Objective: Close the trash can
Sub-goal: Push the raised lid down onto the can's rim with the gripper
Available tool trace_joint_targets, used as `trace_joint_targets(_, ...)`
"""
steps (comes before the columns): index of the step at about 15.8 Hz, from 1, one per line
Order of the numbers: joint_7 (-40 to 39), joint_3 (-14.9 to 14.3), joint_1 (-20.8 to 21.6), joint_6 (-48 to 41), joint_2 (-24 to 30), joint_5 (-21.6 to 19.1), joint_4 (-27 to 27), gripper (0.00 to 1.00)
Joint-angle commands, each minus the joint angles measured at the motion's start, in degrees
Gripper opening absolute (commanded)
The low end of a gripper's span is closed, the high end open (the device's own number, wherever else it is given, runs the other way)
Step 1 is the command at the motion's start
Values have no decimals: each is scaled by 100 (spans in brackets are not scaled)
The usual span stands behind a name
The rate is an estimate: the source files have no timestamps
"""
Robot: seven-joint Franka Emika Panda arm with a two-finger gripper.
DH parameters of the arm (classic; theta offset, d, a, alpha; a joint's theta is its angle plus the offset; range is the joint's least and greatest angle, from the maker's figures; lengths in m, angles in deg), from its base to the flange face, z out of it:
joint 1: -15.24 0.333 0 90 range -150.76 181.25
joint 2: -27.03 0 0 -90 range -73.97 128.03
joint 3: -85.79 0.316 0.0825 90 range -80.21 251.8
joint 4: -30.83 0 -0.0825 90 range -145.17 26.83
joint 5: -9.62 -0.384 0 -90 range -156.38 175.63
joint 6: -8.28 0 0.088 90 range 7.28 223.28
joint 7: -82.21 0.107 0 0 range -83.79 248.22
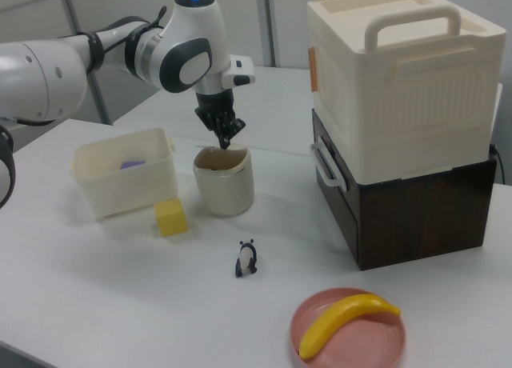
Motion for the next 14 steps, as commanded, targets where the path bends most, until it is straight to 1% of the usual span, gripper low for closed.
trace_joint_targets(1, -112, 3, 40, -69, 122, -72, -251, 0)
trace_joint_targets(4, -112, 47, 93, -78, 86, -28, -321, 0)
trace_joint_targets(5, -112, 39, 180, -69, 69, -10, -365, 0)
trace_joint_targets(8, -94, 39, 339, -69, -133, 16, -392, 0)
trace_joint_targets(10, -77, 39, 435, -35, -282, 104, -392, 0)
trace_joint_targets(14, -77, 39, 436, 1, -441, 166, -392, 0)
